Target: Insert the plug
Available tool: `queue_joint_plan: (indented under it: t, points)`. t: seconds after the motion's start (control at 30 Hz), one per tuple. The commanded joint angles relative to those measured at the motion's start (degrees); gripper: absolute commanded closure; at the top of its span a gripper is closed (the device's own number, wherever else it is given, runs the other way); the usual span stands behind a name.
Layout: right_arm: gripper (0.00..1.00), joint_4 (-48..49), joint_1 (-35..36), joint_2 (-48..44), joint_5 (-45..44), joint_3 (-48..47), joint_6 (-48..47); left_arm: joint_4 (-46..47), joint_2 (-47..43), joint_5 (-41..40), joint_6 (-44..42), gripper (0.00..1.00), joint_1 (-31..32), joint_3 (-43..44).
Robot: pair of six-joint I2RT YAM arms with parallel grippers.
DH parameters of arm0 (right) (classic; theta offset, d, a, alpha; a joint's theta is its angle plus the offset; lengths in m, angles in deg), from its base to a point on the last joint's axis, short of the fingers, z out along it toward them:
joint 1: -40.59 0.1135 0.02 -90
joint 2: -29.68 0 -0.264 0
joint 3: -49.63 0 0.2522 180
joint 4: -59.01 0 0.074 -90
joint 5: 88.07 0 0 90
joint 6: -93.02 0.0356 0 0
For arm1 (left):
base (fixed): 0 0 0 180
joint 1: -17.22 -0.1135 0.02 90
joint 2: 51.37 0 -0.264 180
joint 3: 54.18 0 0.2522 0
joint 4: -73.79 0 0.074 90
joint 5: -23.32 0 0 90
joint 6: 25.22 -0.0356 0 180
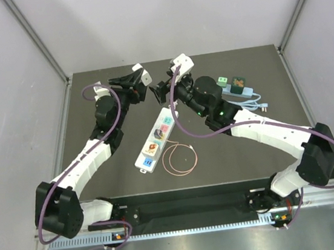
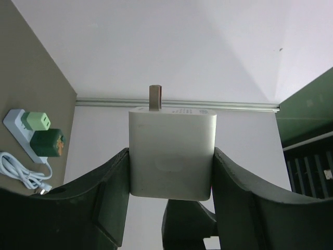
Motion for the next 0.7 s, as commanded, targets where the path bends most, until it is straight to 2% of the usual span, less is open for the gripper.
queue_joint_plan:
  t: [0.0, 0.33, 0.47, 0.57, 0.67]
  points:
    - [0.21, 4.6, 1.2, 1.1, 3.0, -3.3, -0.6, 2.8, -3.2, -2.0, 1.6, 1.00, 0.1, 0.1]
    - [0.26, 1.7, 2.3, 8.6, 3.5, -10.9, -1.8, 3.1, -4.4, -1.3, 3.0, 1.00, 2.9, -0.6]
    - [0.32, 2.0, 2.5, 10.6, 2.4, -13.5, -1.6, 2.7, -6.2, -2.6, 3.7, 1.00, 4.1, -2.2]
    - [0.40, 3.5, 2.6, 11.3, 1.4, -13.6, -1.4, 2.1, -7.7, -3.0, 4.1, 1.00, 4.3, -2.6]
    - [0.60, 5.0, 2.6, 11.8, 1.3, -13.6, -1.2, 1.4, -8.3, -3.0, 4.3, 1.00, 4.4, -2.5]
